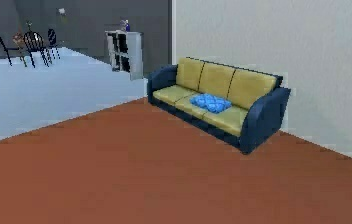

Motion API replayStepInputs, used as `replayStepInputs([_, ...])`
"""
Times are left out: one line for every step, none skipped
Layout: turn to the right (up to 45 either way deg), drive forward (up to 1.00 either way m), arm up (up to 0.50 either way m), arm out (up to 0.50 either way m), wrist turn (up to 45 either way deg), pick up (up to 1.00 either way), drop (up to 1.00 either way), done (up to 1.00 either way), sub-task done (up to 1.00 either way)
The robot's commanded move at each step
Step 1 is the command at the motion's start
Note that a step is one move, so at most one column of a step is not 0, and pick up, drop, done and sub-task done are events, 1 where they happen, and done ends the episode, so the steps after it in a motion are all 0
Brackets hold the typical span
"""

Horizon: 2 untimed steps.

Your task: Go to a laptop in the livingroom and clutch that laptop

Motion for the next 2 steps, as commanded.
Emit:
replayStepInputs([39.0,0.0,0.0,0.0,0.0,0.0,0.0,0.0,0.0])
replayStepInputs([0.0,0.65,0.0,0.0,0.0,0.0,0.0,0.0,0.0])
